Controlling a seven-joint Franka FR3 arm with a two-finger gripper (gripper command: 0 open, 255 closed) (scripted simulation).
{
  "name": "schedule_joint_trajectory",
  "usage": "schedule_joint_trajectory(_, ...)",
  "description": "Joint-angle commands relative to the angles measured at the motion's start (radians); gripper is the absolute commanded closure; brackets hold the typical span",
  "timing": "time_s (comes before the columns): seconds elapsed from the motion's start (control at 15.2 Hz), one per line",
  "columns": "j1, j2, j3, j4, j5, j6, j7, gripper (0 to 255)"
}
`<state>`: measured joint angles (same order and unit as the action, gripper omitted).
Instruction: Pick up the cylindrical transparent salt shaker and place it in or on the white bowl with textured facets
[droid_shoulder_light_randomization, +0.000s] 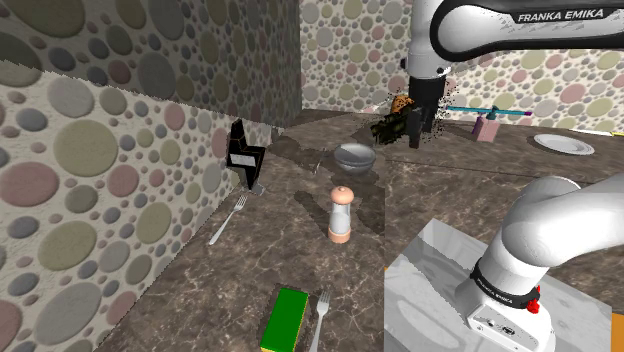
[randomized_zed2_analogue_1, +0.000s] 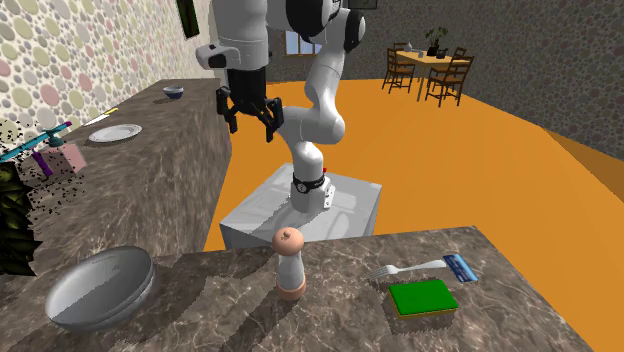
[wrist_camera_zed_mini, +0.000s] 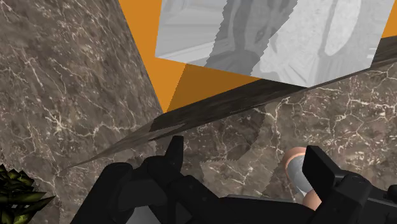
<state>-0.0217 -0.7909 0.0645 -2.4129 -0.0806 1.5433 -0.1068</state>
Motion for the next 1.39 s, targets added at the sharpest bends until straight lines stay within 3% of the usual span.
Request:
schedule_joint_trajectory(0.0,0.000,0.000,0.000,0.000,0.000,0.000,0.000,0)
schedule_joint_trajectory(0.73,0.031,0.221,0.163,-0.055,0.119,0.343,0.253,0)
schedule_joint_trajectory(1.32,0.024,0.473,0.280,0.008,0.115,0.586,0.441,0)
